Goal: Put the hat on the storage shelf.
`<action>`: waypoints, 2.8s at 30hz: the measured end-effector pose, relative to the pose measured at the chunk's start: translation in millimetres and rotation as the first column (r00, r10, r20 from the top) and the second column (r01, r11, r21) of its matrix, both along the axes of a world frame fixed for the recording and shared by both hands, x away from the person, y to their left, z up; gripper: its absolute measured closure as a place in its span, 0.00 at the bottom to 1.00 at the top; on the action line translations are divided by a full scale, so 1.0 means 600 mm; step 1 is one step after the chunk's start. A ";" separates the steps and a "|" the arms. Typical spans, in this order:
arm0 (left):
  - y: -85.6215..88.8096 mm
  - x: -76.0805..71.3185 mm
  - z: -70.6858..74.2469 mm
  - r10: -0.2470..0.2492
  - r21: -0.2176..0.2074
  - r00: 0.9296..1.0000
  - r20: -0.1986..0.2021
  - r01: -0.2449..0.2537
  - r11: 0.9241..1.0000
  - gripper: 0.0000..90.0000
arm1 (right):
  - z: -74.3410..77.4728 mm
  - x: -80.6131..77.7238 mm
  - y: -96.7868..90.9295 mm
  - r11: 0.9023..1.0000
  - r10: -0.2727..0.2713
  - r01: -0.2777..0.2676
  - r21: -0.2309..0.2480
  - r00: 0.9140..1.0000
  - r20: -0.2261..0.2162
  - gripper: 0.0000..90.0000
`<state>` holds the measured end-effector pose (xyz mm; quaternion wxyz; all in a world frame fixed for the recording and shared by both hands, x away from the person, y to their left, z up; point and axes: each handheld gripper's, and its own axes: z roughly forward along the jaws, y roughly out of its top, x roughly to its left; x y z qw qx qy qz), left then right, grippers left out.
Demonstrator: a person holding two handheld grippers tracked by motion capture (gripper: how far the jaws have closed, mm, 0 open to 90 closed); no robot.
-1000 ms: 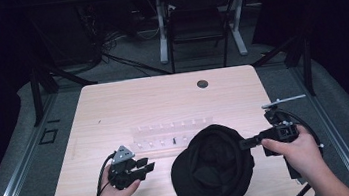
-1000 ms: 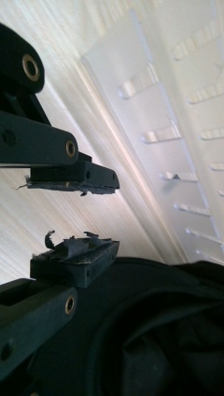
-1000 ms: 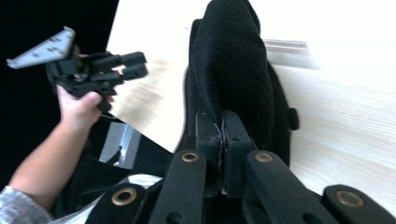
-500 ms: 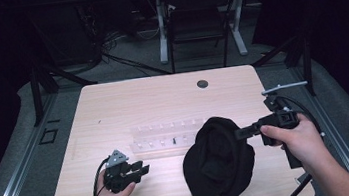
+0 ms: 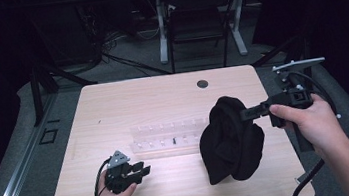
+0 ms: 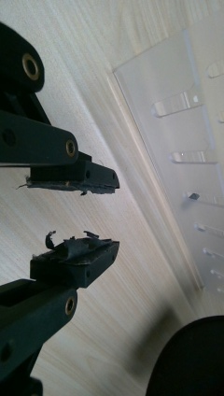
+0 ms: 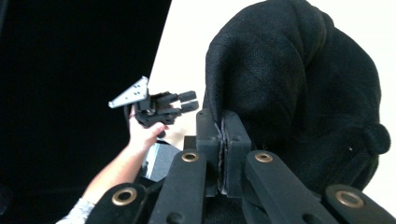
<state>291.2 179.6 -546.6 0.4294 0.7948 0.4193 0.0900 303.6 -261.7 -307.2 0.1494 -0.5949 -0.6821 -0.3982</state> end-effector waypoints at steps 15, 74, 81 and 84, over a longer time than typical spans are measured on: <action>0.001 -0.001 -0.003 0.001 -0.003 1.000 -0.003 -0.001 1.000 0.68 | 0.055 0.025 0.039 1.000 0.017 -0.018 0.023 0.999 0.038 0.98; -0.002 0.003 -0.001 -0.006 -0.019 1.000 0.006 0.006 1.000 0.65 | 0.044 0.175 0.146 0.996 -0.089 0.089 -0.002 0.995 0.037 0.98; -0.016 0.007 0.020 -0.035 -0.021 0.999 0.029 0.035 0.999 0.65 | 0.036 0.177 0.147 0.994 -0.105 0.106 -0.014 0.994 0.034 0.98; -0.028 0.009 0.032 -0.044 -0.020 0.997 0.062 0.045 0.999 0.64 | 0.032 0.179 0.146 0.993 -0.114 0.114 -0.007 0.993 0.031 0.98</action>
